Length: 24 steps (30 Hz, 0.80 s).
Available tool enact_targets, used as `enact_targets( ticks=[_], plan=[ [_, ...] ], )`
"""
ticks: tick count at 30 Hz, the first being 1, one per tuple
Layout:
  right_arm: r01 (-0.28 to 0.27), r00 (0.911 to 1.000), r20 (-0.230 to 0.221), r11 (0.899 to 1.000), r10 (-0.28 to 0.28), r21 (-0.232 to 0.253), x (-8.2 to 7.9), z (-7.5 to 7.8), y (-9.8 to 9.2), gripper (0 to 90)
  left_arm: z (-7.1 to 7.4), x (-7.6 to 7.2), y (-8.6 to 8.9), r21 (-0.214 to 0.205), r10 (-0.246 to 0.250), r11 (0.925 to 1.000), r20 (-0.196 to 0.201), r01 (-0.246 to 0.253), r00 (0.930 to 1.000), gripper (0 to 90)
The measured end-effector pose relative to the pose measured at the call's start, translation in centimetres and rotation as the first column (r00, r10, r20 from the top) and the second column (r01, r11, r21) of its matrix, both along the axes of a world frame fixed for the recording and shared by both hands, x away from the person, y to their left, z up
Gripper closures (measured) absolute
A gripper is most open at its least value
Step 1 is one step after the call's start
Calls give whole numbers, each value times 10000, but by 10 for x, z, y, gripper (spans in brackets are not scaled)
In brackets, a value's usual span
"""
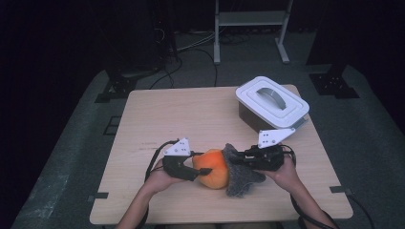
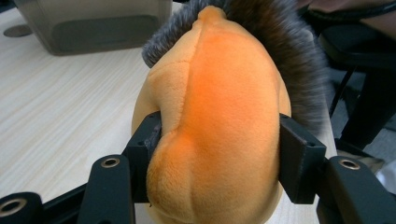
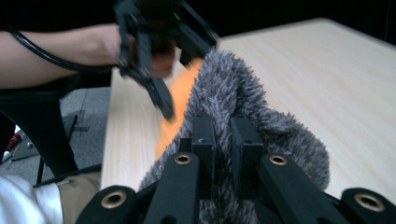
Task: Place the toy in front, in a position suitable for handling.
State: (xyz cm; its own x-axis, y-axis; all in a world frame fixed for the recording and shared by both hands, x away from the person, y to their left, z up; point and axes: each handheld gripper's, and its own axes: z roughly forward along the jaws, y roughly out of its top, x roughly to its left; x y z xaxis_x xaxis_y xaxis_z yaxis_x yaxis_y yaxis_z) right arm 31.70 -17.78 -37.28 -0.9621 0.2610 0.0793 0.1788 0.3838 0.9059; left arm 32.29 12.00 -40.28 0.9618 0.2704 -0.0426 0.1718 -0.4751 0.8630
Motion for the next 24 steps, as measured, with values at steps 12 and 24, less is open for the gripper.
enact_targets(
  ticks=[12, 24],
  plan=[
    [473, 9987, -174, 9952, -489, -859, 8, -22, -1, 811, -12, 7, 0, -424, 150, 9990, -334, -164, 9993, 152],
    [587, 9982, 140, 9967, -580, -566, 4, -14, -6, 814, -19, 6, -9, -388, 538, 9977, -233, -547, 9983, 408]
  ],
)
